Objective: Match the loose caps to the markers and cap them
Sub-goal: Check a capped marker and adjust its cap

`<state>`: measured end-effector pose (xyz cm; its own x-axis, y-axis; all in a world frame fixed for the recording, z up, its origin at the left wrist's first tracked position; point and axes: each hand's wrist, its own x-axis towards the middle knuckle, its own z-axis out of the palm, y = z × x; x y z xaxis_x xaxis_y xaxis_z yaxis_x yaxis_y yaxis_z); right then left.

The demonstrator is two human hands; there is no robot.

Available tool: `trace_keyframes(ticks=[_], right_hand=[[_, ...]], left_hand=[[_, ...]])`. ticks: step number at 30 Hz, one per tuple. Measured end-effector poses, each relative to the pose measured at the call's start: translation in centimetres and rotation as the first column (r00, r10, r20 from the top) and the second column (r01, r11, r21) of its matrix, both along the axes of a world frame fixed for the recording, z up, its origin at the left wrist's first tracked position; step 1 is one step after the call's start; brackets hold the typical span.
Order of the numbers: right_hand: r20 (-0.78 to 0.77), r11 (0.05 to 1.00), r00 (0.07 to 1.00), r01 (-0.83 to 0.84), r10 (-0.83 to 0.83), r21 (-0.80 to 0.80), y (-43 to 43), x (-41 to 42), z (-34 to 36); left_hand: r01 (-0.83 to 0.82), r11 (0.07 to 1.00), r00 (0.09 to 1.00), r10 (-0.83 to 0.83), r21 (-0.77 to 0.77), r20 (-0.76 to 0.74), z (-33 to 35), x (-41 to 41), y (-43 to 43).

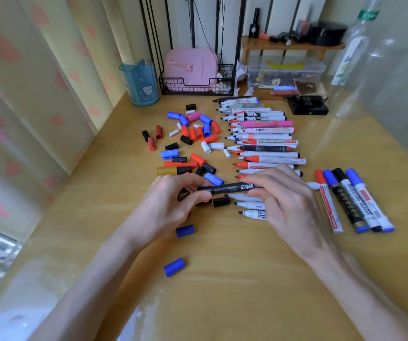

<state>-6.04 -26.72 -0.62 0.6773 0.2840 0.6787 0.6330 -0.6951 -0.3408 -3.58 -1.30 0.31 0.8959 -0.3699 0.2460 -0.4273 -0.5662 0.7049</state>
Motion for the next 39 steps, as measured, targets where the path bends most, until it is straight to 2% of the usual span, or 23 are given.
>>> trace_keyframes(ticks=[5,10,16,19,23,29,35,39], right_hand=[[0.082,1.0,0.997,0.005,-0.004,-0.008,-0.3,-0.1,0.3],[0.093,0.983,0.981,0.16,-0.168,0.085,-2.0,0.1,1.0],[-0.008,0.964,0.967,0.255,-0.255,0.075,-2.4,0.6,0.7],[-0.047,0.963,0.966,0.258,-0.255,0.081,-2.3,0.7,0.3],[-0.071,0.963,0.966,0.255,-0.249,0.091,-1.9,0.7,0.2],[-0.075,0.968,0.969,0.241,-0.235,0.069,-1.6,0.5,0.1],[-0.099,0.972,0.97,0.229,-0.223,0.058,-1.6,0.5,0.1],[-0.152,0.978,0.971,0.197,-0.184,0.074,-1.8,0.5,0.2]], left_hand=[[0.07,0.996,0.997,-0.07,0.055,0.006,0.0,0.0,0.5],[0.057,0.996,0.997,-0.054,0.07,-0.058,-0.5,0.5,2.0],[0.073,0.96,0.981,-0.119,0.272,0.156,-1.7,0.2,1.0],[0.028,0.958,0.983,-0.078,0.284,0.168,-2.1,0.0,0.7],[-0.063,0.973,0.976,0.014,0.222,0.217,-2.2,-0.2,-0.7],[-0.157,0.929,0.947,0.045,0.334,0.319,-3.0,-0.6,-2.8],[-0.182,0.948,0.941,0.091,0.262,0.327,-3.4,-0.5,-3.0],[-0.169,0.985,0.961,0.157,0.035,0.23,-2.1,-0.5,-2.2]])
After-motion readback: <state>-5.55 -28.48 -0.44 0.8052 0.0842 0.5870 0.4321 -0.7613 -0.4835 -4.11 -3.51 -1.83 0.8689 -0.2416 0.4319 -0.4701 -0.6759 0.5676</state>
